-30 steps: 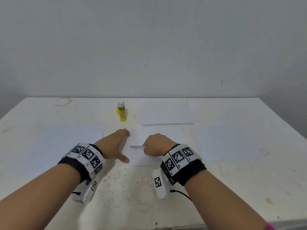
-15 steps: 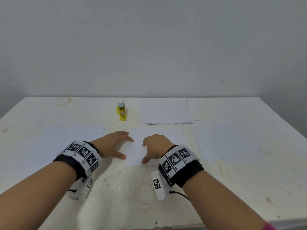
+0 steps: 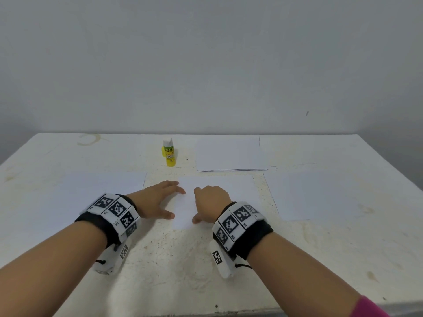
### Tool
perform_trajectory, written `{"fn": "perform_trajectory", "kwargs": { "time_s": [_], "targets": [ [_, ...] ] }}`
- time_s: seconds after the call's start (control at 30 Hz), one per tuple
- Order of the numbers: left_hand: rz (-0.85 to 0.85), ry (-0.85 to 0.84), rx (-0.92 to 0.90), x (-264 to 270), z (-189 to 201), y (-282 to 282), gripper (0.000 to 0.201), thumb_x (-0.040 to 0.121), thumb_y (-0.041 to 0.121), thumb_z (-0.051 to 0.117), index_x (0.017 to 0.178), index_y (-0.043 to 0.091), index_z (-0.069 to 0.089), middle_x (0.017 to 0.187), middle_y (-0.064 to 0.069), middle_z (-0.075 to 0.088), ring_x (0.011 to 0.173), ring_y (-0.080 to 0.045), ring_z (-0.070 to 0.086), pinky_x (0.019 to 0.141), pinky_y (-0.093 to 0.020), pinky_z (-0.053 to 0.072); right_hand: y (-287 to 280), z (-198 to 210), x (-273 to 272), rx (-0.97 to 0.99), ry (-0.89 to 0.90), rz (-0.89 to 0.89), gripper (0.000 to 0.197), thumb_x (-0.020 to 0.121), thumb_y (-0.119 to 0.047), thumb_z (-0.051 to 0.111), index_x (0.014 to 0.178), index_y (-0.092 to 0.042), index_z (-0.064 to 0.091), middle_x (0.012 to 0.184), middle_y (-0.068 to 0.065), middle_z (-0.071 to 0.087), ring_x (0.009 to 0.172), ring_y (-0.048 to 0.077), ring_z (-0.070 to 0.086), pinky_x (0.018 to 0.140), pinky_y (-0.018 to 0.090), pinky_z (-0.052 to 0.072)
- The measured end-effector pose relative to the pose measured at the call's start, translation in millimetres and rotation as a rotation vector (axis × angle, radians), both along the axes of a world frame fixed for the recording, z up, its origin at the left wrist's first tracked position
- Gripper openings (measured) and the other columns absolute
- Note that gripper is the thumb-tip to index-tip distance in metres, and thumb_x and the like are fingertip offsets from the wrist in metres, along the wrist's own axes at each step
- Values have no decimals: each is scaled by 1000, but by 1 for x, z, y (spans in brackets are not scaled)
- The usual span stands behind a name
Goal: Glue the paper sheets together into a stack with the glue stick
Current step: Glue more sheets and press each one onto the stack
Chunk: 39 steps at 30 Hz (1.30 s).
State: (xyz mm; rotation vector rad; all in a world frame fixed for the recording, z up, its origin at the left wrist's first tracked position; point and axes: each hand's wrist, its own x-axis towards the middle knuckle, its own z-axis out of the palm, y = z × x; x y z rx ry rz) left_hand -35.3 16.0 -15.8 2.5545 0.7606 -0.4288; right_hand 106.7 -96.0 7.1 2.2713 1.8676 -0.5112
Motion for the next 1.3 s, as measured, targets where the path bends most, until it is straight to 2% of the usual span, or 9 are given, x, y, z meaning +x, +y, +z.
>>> {"fn": "perform_trajectory", "kwargs": {
  "time_s": [0.2,0.33,0.47,0.63,0.7,0.77,0.87,1.03,1.3],
  "targets": [
    [58,-59,-76,2,1,1,47,86,42,52,126,33,30,153,1,14,140,-22,25,112,-28,23,3,-6,-5,38,24,-82,38,89,-22,65,119,-7,49,115,9,60,106,27,58,71,31,38],
    [26,5,-8,4,-4,-2,88,69,80,51,138,30,29,157,6,-1,142,-20,20,113,-32,23,4,-11,-13,30,54,-178,36,92,-18,57,124,-8,45,120,10,57,113,29,54,88,36,43],
    [-5,29,72,3,-10,-1,83,84,54,63,148,25,18,158,4,6,143,-20,16,116,-36,21,4,-13,-17,12,45,-188,33,92,-12,47,125,-6,43,121,13,56,114,31,52,95,40,42],
    [-17,104,148,9,-6,-1,97,84,57,62,153,16,7,158,3,3,143,-18,13,116,-34,23,9,-6,-17,-47,-20,-150,31,94,-15,46,125,-7,47,123,10,57,114,29,54,97,40,45],
    [-26,159,152,12,-5,-3,99,85,57,60,153,14,3,160,1,-8,146,-20,2,118,-35,16,17,-6,-17,-75,-19,-183,48,93,-27,54,135,-8,40,136,12,45,126,30,43,101,46,42],
    [-55,223,165,14,-2,-4,100,86,59,57,153,14,-3,160,0,-15,147,-22,-8,118,-38,7,23,-15,-15,-95,41,-124,85,85,-42,67,148,-11,19,155,10,17,142,30,19,110,56,28],
    [-65,302,231,17,0,-5,103,85,64,54,153,15,-5,160,1,-15,147,-21,-13,119,-46,4,23,-24,-1,-157,135,34,112,78,-54,69,153,-17,-6,161,-1,-12,148,19,-7,115,60,6],
    [-65,356,221,18,5,-7,101,86,64,52,153,15,-7,160,2,-17,148,-21,-11,119,-48,7,7,-26,50,-184,97,-13,122,73,-64,67,151,-18,-15,159,-3,-19,147,13,-10,114,57,-5],
    [-73,343,199,15,7,-4,106,82,65,56,153,18,-8,160,5,-17,148,-21,-9,119,-52,9,-26,-13,105,-241,44,-124,121,76,-63,66,151,-15,-17,159,-4,-19,148,13,-8,118,53,2]
  ]
}}
